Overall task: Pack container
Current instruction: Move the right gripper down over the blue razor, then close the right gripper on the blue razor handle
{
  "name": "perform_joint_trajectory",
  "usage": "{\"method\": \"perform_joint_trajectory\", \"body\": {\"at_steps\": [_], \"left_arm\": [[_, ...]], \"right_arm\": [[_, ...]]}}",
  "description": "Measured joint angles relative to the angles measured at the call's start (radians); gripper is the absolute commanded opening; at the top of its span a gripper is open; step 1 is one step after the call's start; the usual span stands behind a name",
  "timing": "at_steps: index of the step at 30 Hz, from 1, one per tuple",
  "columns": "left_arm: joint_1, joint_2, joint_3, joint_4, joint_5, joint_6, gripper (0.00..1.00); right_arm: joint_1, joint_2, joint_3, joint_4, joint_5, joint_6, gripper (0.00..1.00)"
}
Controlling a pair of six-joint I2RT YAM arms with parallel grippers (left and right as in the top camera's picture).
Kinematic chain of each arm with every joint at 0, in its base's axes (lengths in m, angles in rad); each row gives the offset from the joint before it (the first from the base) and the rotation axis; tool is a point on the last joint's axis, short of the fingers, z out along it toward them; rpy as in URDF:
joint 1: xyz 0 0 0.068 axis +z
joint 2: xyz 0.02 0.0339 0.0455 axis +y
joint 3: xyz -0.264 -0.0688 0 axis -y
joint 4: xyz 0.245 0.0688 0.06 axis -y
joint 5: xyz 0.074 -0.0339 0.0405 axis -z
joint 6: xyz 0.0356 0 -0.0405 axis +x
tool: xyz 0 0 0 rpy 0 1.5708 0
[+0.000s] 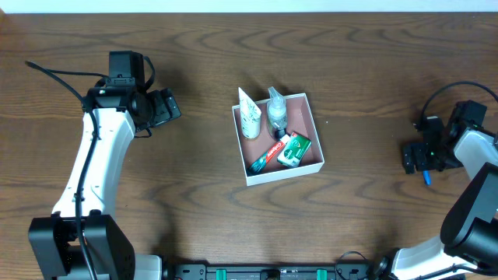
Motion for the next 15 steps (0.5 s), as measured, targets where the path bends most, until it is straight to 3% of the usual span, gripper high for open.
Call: {"method": "perform_joint_trajectory", "body": {"at_steps": [5,15], "left_arm": [[0.000,0.000,0.000,0.000,0.000,0.000,0.98],[0.000,0.000,0.000,0.000,0.000,0.000,0.98]], "right_arm": [[0.000,0.000,-0.003,0.011,-0.009,-0.006,0.82],[0.000,0.000,-0.006,0.014,-0.038,-0.007,0.75]]}}
